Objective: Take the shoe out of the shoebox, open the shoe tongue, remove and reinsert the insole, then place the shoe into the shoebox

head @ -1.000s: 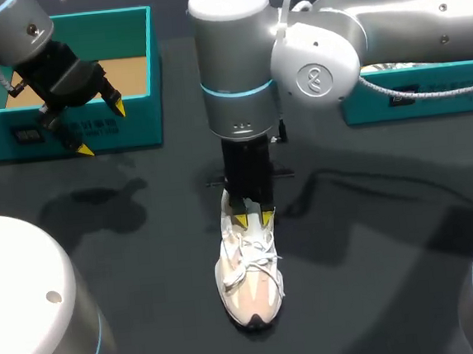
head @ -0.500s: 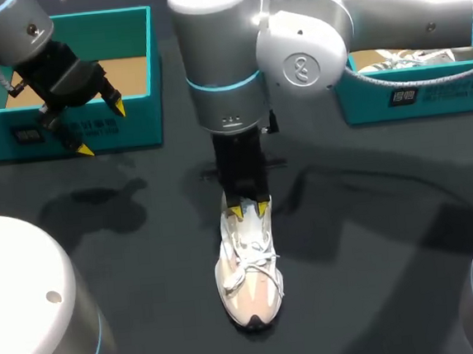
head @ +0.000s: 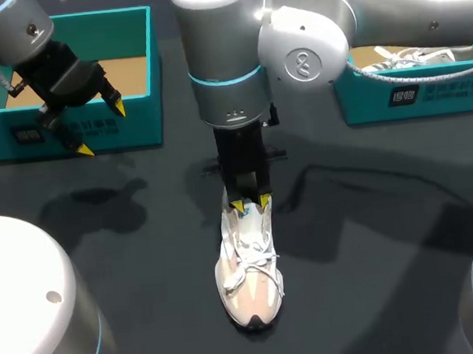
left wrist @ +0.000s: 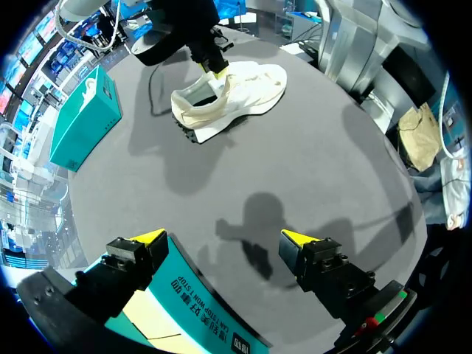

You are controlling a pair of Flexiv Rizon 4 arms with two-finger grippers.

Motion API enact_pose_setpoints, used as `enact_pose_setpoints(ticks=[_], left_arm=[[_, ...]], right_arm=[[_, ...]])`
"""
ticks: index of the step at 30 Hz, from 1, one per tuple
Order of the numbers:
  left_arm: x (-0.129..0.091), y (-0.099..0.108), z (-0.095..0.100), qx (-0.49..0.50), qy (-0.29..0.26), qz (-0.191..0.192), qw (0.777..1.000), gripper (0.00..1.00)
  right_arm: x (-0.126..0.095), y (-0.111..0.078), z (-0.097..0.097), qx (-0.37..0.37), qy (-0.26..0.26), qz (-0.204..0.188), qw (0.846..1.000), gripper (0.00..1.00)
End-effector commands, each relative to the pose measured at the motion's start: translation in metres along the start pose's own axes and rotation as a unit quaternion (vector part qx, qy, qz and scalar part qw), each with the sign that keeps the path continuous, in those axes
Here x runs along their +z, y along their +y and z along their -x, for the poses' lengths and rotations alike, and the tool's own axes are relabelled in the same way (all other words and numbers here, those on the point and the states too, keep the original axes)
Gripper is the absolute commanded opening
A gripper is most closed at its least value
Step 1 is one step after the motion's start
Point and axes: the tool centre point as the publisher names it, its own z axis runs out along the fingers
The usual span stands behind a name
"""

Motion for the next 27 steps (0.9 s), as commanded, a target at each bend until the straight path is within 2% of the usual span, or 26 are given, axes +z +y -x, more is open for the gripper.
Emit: enact_pose_setpoints(ticks=[1,4,5,9,10,11,12,13,14,15,25,27], left_arm=[[0.000,0.000,0.000,0.000,0.001,0.001,1.000,1.00],[0.000,0.000,0.000,0.000,0.001,0.001,1.000,1.00],[0.000,0.000,0.000,0.000,0.001,0.001,1.000,1.00],[0.000,0.000,0.000,0.000,0.001,0.001,1.000,1.00],[0.000,0.000,0.000,0.000,0.001,0.001,1.000,1.00],[0.000,0.000,0.000,0.000,0.001,0.001,1.000,1.00],[0.000,0.000,0.000,0.000,0.001,0.001,1.000,1.00],[0.000,0.000,0.000,0.000,0.001,0.001,1.000,1.00],[0.000,0.000,0.000,0.000,0.001,0.001,1.000,1.00],[0.000,0.000,0.000,0.000,0.001,0.001,1.000,1.00],[0.000,0.000,0.000,0.000,0.001,0.001,1.000,1.00],[0.000,0.000,0.000,0.000,0.001,0.001,1.000,1.00]], right_arm=[[-0.027,-0.002,-0.001,-0.068,-0.048,0.034,0.996,0.40],[-0.037,0.003,-0.005,-0.166,-0.081,0.046,0.982,0.47],[-0.039,0.005,-0.005,-0.188,-0.091,0.052,0.977,0.53],[-0.046,0.012,0.000,-0.276,-0.105,0.073,0.953,0.65],[-0.047,0.013,0.001,-0.302,-0.108,0.081,0.944,0.71],[-0.048,0.015,0.002,-0.330,-0.112,0.092,0.933,0.95],[-0.050,0.016,0.002,-0.363,-0.112,0.111,0.918,1.00],[-0.053,0.017,0.004,-0.394,-0.098,0.136,0.904,1.00],[-0.055,0.019,0.008,-0.385,-0.090,0.133,0.909,1.00],[-0.057,0.022,0.013,-0.353,-0.077,0.114,0.925,1.00],[-0.057,0.022,0.013,-0.353,-0.077,0.114,0.925,1.00],[-0.056,0.027,0.013,-0.370,-0.086,0.117,0.918,1.00]])
